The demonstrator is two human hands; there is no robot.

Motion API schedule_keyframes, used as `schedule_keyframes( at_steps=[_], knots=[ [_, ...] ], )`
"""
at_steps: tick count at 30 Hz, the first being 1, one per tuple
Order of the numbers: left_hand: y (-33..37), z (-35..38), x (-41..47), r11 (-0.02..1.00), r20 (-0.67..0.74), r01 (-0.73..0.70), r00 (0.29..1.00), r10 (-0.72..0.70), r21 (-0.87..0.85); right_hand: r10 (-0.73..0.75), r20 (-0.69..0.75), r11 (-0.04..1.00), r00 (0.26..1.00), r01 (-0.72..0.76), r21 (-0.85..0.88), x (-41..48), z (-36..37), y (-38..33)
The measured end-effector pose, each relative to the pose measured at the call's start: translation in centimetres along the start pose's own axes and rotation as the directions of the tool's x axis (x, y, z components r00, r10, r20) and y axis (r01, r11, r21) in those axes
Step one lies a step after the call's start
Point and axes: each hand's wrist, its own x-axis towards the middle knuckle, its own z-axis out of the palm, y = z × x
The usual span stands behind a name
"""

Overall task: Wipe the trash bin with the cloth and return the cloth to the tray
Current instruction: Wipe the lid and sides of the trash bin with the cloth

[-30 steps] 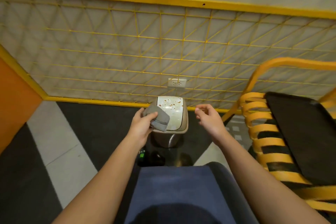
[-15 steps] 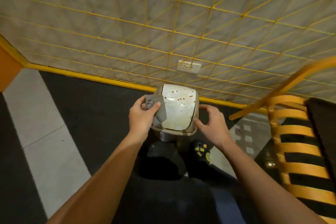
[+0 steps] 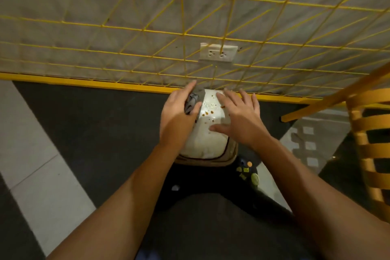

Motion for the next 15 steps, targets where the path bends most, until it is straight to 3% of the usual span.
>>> schedule_keyframes(
  at_steps=[2, 9, 11, 15],
  knots=[
    [-1.0, 0.2, 0.1, 0.993, 0.006, -0.061, 0.998, 0.061, 0.105, 0.005, 0.014, 1.0, 1.0, -0.005, 0.009, 0.1, 0.3, 0.3],
    [-1.7, -0.3, 1.9, 0.976, -0.105, 0.073, 0.993, -0.052, 0.206, 0.02, 0.025, 0.997, 0.999, -0.022, 0.069, 0.1, 0.8, 0.5],
    [-1.1, 0.7, 1.2, 0.976, -0.041, 0.046, 0.998, -0.038, 0.214, 0.026, 0.022, 0.996, 0.999, -0.028, 0.081, 0.2, 0.9, 0.5],
    [-0.9, 2.2, 0.2, 0.956, 0.099, -0.141, 0.988, 0.119, 0.257, 0.027, 0.015, 0.995, 1.0, -0.028, 0.099, 0.2, 1.0, 0.6]
  ],
)
